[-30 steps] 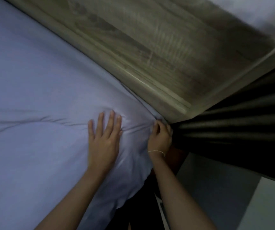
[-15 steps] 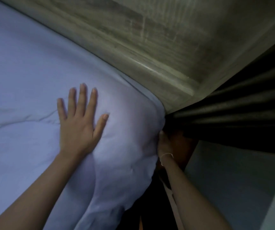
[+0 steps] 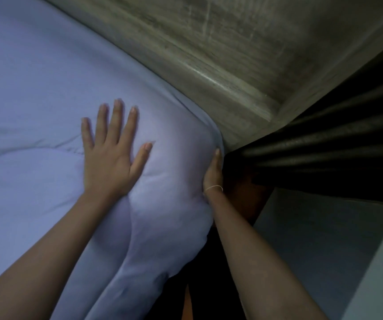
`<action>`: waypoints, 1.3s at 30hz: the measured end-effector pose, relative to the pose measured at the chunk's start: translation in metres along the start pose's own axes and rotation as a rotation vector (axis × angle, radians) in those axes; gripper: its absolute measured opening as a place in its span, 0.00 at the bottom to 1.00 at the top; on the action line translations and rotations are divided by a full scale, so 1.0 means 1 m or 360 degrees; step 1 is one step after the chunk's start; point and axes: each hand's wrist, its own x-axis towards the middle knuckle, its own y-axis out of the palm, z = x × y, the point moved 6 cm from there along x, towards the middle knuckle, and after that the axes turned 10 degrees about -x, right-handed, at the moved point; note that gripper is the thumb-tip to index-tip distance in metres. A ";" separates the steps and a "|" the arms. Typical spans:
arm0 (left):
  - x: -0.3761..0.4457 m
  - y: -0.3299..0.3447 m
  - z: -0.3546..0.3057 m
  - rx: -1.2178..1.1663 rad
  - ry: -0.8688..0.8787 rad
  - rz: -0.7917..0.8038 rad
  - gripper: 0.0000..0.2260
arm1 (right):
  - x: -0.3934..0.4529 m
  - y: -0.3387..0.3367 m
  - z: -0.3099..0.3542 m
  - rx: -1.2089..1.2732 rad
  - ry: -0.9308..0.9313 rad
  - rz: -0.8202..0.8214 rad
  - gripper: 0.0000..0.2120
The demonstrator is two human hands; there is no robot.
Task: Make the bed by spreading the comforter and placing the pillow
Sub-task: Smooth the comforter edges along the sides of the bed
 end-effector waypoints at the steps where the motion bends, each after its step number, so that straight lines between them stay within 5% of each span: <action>1: 0.000 -0.001 0.000 -0.0017 0.0002 -0.0006 0.29 | 0.005 -0.006 -0.015 -0.0041 0.0170 0.0010 0.32; 3: 0.001 -0.005 -0.001 -0.0031 0.0002 -0.0050 0.29 | -0.002 -0.023 -0.019 -0.0313 0.0262 -0.0120 0.31; 6: -0.014 -0.005 -0.017 0.0015 0.0171 -0.0088 0.28 | -0.037 -0.034 0.018 -0.0186 -0.0237 -0.0422 0.24; 9: -0.056 0.016 -0.049 0.0168 0.0592 0.0006 0.27 | -0.059 -0.012 0.027 -0.0267 -0.0593 -0.0126 0.23; 13: -0.100 0.052 -0.072 0.0335 0.0977 0.0251 0.27 | -0.035 -0.017 -0.009 -0.0501 -0.0384 0.0147 0.23; 17: -0.139 0.064 -0.087 0.0282 0.1370 0.0521 0.21 | -0.037 -0.055 0.015 -0.0650 -0.0542 -0.0048 0.21; 20: -0.123 0.027 -0.074 0.0051 0.0975 0.0181 0.20 | -0.060 -0.064 0.046 -0.0501 -0.0897 -0.0213 0.25; 24: -0.099 0.005 -0.023 0.0199 0.0195 -0.0108 0.25 | -0.078 -0.019 0.040 -0.0703 -0.1078 -0.0082 0.29; 29: -0.105 0.021 -0.031 0.0226 0.0091 -0.0017 0.29 | -0.061 -0.005 -0.012 -0.0805 -0.0747 -0.0084 0.28; 32: -0.117 0.017 -0.040 0.0128 0.0301 0.0011 0.28 | -0.057 -0.018 -0.030 -0.0716 -0.0339 0.0006 0.27; 36: -0.149 0.009 -0.021 0.0165 0.0082 -0.0116 0.26 | -0.106 -0.042 0.008 -0.0655 -0.0875 -0.0322 0.27; 39: -0.174 0.014 0.004 0.0248 -0.0158 -0.0073 0.27 | -0.129 -0.018 0.003 -0.0965 -0.1203 -0.0009 0.30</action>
